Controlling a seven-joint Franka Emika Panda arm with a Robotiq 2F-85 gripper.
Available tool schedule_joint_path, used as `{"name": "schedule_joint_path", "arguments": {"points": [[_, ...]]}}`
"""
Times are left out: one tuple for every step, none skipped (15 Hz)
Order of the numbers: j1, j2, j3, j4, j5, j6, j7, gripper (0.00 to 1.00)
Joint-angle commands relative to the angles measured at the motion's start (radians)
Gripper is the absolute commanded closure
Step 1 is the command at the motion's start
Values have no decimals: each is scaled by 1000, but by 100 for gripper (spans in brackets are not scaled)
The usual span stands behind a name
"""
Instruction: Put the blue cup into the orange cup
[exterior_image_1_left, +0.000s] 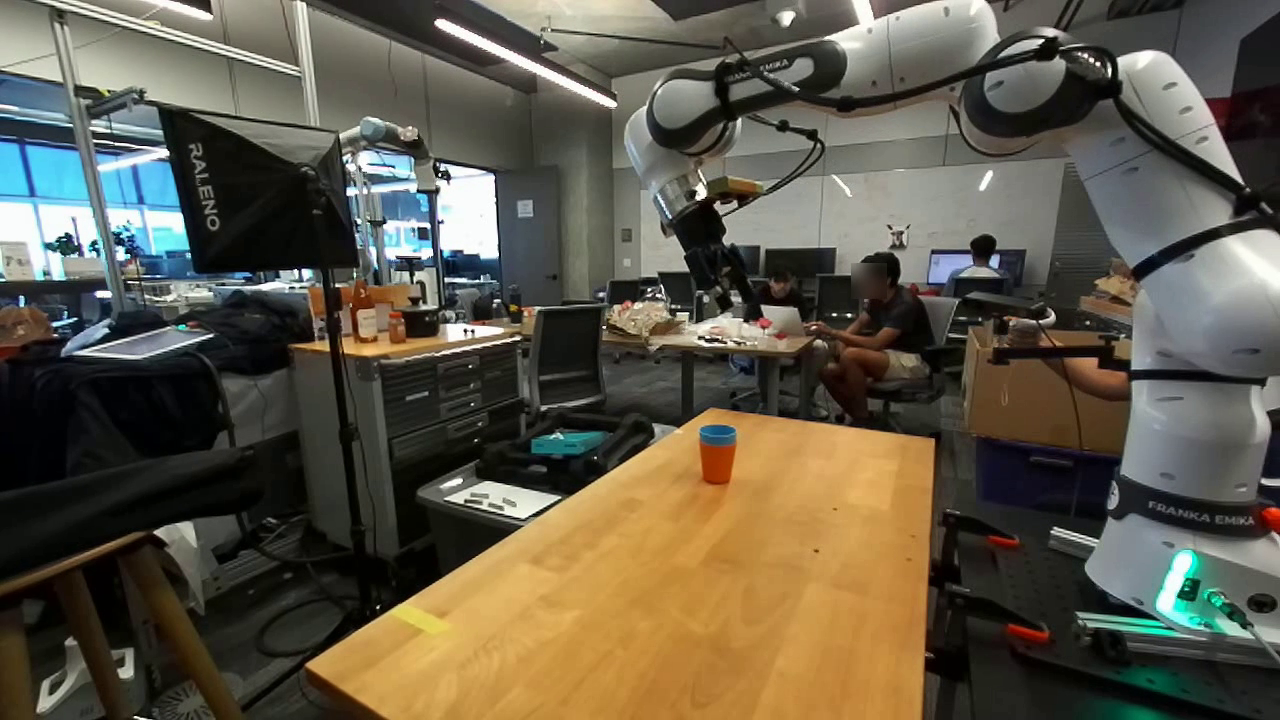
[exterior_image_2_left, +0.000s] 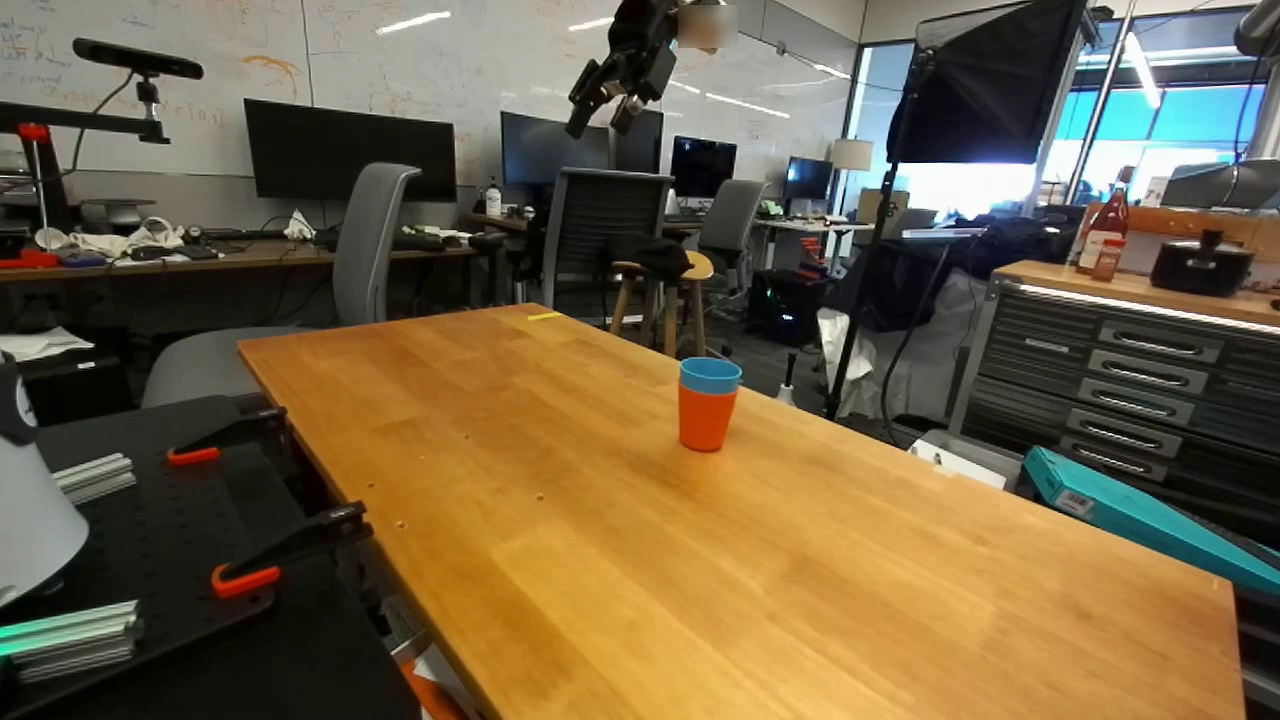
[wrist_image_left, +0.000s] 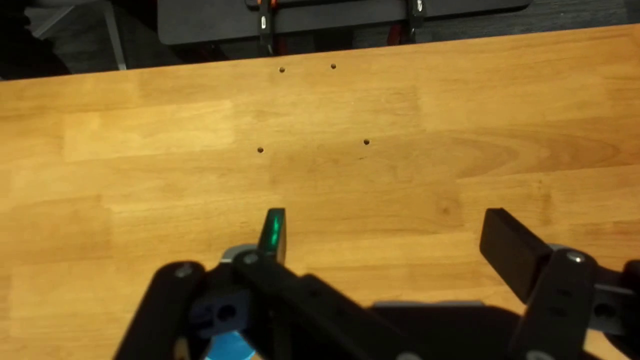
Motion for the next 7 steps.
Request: {"name": "schedule_joint_path", "arguments": {"points": [[7, 119, 6, 204, -12, -30, -27, 0], [6, 45, 2, 77, -5, -4, -7, 0], [7, 64, 2, 105, -5, -4, -8, 0], [8, 78, 2, 125, -5, -4, -10, 0], [9, 84, 1, 130, -5, 1, -11, 0], [9, 90, 1, 137, -5, 1, -11, 0], [9, 91, 1, 140, -5, 1, -11, 0]]}}
